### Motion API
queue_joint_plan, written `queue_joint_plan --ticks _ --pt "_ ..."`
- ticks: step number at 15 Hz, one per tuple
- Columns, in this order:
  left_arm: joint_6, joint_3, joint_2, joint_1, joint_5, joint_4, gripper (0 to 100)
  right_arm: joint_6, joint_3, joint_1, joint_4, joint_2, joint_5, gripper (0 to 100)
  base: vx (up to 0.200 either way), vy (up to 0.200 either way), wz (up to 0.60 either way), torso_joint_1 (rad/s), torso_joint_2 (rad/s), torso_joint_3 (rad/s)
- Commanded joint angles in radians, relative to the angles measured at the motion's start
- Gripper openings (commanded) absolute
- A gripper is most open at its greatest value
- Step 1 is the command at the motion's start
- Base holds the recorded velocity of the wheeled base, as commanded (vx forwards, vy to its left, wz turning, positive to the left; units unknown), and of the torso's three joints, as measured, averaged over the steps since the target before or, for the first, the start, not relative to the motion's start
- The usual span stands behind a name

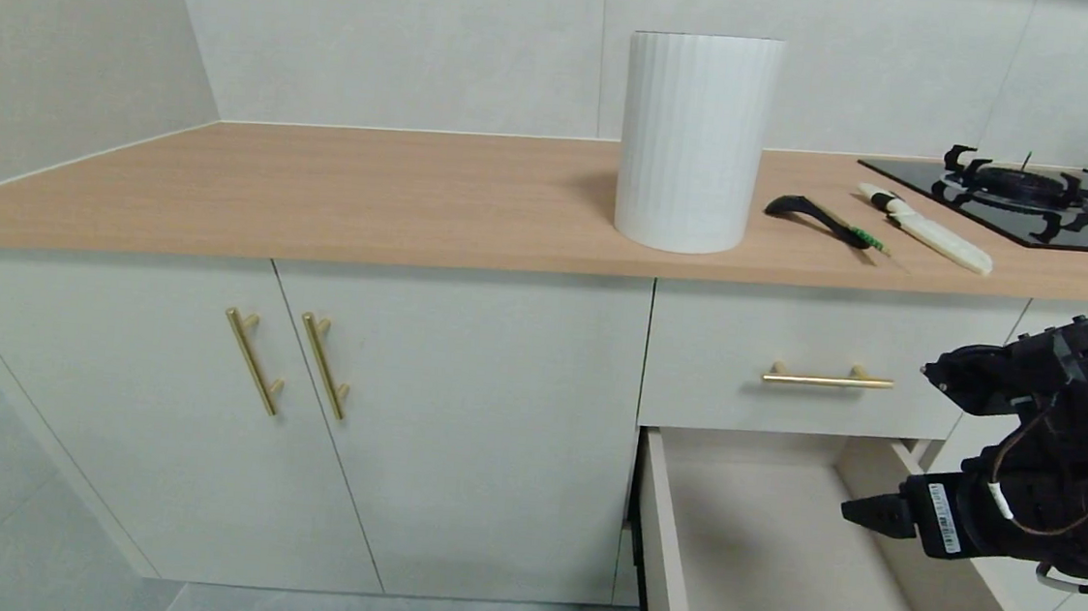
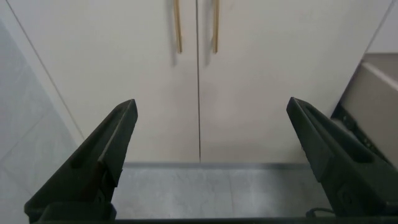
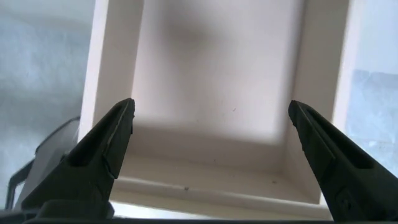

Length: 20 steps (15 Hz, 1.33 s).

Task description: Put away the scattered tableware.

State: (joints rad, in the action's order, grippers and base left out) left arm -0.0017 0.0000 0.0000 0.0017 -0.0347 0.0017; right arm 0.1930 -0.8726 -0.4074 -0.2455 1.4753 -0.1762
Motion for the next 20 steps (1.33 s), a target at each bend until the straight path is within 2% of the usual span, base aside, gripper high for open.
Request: queue_joint_plan --ticks 1,12,18,20 --pt "-0.001 0.0 0.002 0.0 -0.001 -0.002 100 0.0 0.0 -0.001 0.0 -0.006 0.0 100 0.0 0.0 0.0 0.193 -0.58 -0.31" --pt "0.0 0.0 0.002 0.0 -0.001 -0.002 100 -0.001 0.007 -0.001 0.0 0.0 0.001 100 0.0 0.0 0.0 0.18 -0.48 -0.284" --pt "0.0 0.0 0.002 0.0 -0.001 -0.002 100 -0.02 0.006 -0.001 0.0 -0.017 -0.003 100 0.0 0.0 0.0 0.034 -0.08 -0.047" --pt "0.0 0.0 0.002 0.0 -0.001 -0.002 100 -0.038 -0.036 -0.001 0.012 -0.023 -0.002 100 0.0 0.0 0.0 0.0 0.0 0.0"
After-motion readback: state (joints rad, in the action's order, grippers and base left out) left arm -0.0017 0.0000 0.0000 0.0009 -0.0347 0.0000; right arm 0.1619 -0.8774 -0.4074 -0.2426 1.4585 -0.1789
